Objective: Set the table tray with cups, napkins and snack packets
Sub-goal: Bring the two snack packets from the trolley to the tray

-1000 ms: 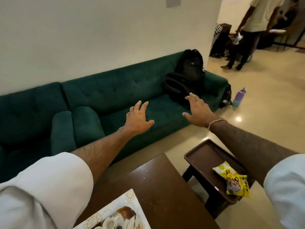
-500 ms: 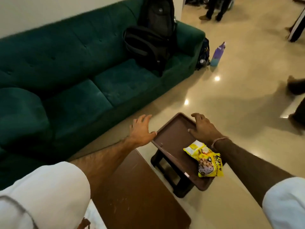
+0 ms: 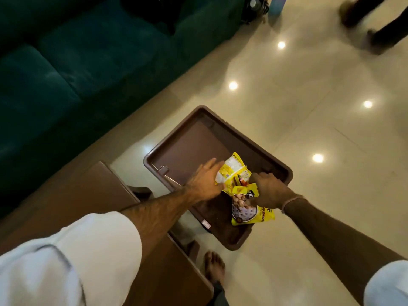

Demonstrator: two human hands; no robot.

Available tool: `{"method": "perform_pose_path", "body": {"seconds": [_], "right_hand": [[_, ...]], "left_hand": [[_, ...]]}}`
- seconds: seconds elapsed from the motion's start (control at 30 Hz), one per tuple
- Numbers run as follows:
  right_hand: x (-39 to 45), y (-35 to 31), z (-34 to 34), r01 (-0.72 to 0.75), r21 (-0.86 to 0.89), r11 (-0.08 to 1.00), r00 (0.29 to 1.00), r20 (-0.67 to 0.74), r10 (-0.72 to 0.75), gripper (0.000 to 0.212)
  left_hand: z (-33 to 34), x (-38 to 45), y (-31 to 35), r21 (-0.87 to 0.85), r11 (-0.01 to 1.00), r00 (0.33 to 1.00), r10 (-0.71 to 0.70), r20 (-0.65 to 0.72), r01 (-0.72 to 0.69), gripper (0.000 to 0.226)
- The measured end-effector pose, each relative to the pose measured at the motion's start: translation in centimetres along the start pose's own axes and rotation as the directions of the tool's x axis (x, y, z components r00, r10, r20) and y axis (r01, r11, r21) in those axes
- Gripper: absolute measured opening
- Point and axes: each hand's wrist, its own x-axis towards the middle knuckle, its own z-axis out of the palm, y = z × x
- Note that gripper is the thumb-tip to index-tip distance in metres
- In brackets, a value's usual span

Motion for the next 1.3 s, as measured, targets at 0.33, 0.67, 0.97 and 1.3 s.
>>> {"method": "perform_pose_path", "body": {"seconds": [0.33, 0.67, 0.97, 1.3], "right_hand": [[2.4, 2.6, 0.8, 0.108, 0.017, 0.994, 0.992, 0.065, -0.109, 0.065], [2.7, 0.5, -3.1, 0.232, 0.149, 0.961, 0.973, -0.029, -0.230, 0.047], [2.3, -5.4, -4.1, 0.361, 0.134, 0.923, 0.932, -0.015, -0.362, 0.047], [1.6, -13.0, -6.4, 0.382, 0.013, 0.924, 0.920, 0.087, -0.382, 0.029]], "left_hand": [[2.1, 5.6, 1.6, -0.490, 0.812, 0.947, -0.302, 0.109, 0.316, 0.042], [-0.8, 1.1, -0.5, -0.877, 0.394, 0.960, -0.061, 0.273, 0.275, 0.014], [-1.9, -3.9, -4.5, -0.817, 0.547, 0.978, -0.018, 0.207, 0.184, 0.052], [-2.3, -13.5, -11.8, -0.936, 0.341, 0.925, -0.320, -0.204, -0.088, 0.067]]}}
